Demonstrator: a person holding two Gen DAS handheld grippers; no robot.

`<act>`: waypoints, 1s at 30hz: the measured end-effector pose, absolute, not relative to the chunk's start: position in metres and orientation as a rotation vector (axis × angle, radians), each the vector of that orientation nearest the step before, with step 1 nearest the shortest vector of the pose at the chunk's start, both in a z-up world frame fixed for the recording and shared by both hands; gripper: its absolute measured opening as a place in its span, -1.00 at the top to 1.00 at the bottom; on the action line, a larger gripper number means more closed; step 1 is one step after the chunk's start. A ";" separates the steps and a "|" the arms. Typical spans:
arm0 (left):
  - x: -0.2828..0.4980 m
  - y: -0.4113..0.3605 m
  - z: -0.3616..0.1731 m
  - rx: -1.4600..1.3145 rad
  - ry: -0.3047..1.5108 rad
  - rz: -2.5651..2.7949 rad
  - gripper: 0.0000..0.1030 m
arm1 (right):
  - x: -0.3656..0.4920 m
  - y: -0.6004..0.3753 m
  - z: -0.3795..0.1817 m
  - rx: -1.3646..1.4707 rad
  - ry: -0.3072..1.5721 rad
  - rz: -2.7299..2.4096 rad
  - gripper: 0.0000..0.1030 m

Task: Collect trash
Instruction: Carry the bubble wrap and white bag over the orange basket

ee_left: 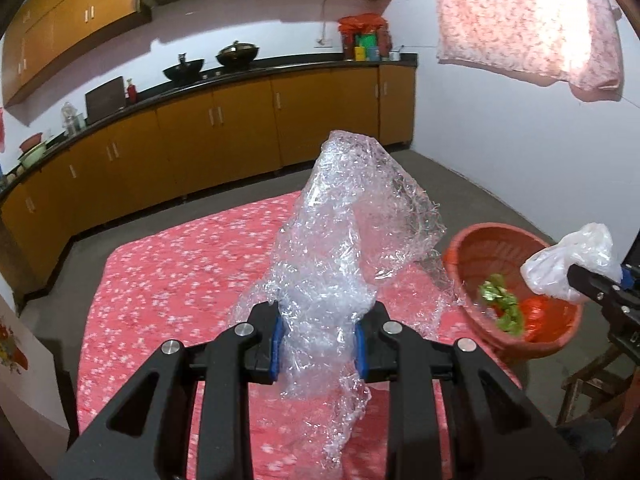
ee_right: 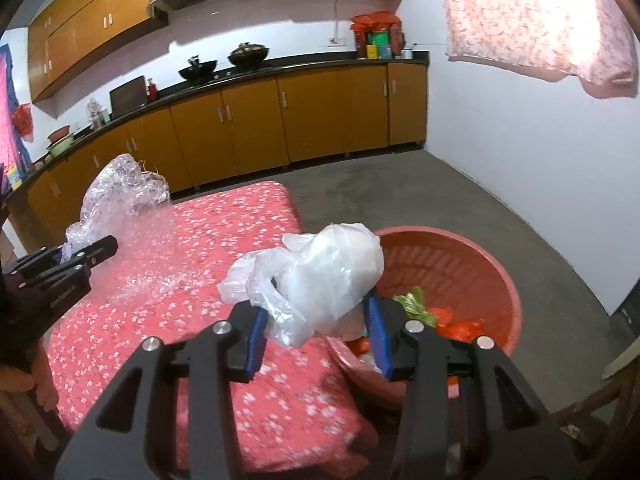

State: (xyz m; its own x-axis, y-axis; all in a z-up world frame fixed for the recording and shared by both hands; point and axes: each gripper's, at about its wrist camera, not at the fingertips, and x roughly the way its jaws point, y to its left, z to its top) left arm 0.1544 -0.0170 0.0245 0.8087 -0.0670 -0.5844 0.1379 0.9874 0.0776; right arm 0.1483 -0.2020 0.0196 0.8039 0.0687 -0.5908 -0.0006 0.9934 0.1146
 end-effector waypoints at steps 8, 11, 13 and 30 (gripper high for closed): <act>0.146 -0.055 0.015 0.125 0.621 -0.163 0.48 | 0.128 -0.245 0.007 0.129 0.633 -0.046 0.18; 0.147 -0.065 0.010 0.120 0.630 -0.180 0.48 | 0.123 -0.261 0.000 0.132 0.636 -0.081 0.18; 0.147 -0.073 0.007 0.119 0.635 -0.189 0.48 | 0.123 -0.268 -0.004 0.130 0.638 -0.100 0.18; 0.159 -0.139 -0.006 0.141 0.649 -0.237 0.48 | 0.139 -0.315 -0.024 0.123 0.651 -0.192 0.18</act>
State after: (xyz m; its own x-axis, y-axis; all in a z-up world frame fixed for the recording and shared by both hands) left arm 0.1589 -0.1388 -0.0062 0.7711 -0.1736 -0.6126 0.2615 0.9636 0.0561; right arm 0.1390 -0.3146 -0.0238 0.7785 -0.1386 -0.6121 0.2158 0.9750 0.0537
